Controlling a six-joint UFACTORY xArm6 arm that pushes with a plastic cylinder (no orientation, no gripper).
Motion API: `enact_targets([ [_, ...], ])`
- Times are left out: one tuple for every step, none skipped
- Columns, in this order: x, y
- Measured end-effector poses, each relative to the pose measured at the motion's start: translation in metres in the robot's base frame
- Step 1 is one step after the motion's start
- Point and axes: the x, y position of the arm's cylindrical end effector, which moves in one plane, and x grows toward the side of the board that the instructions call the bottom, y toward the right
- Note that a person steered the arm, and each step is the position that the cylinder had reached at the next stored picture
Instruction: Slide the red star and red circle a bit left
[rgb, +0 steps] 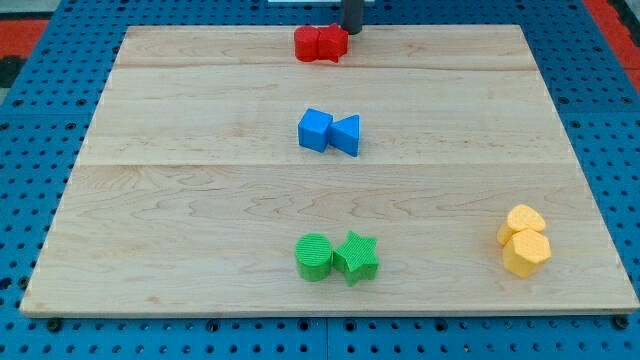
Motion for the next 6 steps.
enact_targets([
  [0.000,-0.053],
  [-0.001,-0.078],
  [0.002,-0.122],
  [0.045,-0.155],
  [0.074,-0.143],
  [0.086,-0.116],
])
